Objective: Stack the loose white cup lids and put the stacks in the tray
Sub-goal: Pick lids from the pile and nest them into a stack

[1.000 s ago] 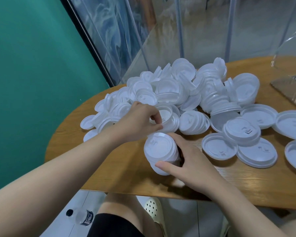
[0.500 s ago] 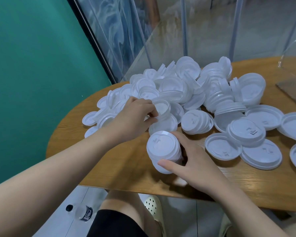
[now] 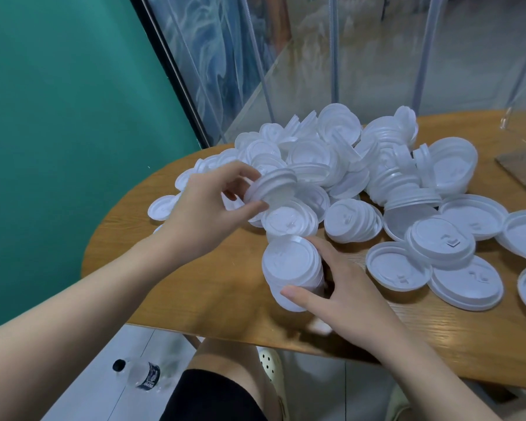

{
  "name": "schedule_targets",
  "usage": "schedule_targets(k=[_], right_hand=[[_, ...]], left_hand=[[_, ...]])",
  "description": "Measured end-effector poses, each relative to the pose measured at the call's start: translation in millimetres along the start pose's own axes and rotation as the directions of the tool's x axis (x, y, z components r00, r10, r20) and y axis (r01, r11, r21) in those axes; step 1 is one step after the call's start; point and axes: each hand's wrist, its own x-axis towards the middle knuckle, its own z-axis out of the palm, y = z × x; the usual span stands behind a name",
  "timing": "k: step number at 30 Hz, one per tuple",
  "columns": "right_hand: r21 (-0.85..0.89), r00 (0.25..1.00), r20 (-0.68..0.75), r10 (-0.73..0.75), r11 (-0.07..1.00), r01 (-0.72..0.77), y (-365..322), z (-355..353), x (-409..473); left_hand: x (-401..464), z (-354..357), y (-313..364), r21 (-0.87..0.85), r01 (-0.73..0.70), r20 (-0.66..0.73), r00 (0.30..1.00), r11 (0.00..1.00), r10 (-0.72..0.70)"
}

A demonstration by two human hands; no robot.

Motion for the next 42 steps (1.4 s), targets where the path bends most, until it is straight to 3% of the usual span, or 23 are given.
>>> schedule_targets(k=[4,8,11,18,27,35,42], right_hand=[[-0.003,1.000,0.012,0.007,1.000,-0.006,-1.6,-0.6,0.3],[0.005,1.000,0.010,0.006,1.000,-0.006,-3.6,-1.1,0.7],[0.018,1.000,0.016,0.013,1.000,-0.013,-3.1,-0.7,0.8],[0.018,1.000,0.024,-0.011,1.000,0.010,-3.1,-1.5,0.8],[0.016,1.000,0.002,0.013,1.000,-0.013,0.5,0.4,1.6],[0.010,1.000,0.006,0.005,1.000,-0.005,-1.9,0.0,1.2],[0.016,1.000,-0.004,0.004,1.000,-0.004,-4.3,0.2,-0.4]], left_hand=[[-9.4,-16.9,16.1,-0.159,0.053,0.010,0.999,0.986,-0.052],[-17.4,-19.8,18.6,-0.440,0.334,0.182,0.942,0.833,-0.282],[-27.4,-8.0,4.7,-0.392,0.497,0.341,0.860,0.774,-0.379],[-36.1,14.9,-21.3,-0.320,0.620,0.438,0.768,0.717,-0.468],[-30.6,21.5,-23.0,-0.231,0.522,0.483,0.794,0.821,-0.369],[-26.4,14.0,-29.3,-0.076,0.311,0.453,0.857,0.947,-0.245],[-25.5,16.5,-27.5,-0.059,0.174,0.470,0.874,0.983,-0.126]])
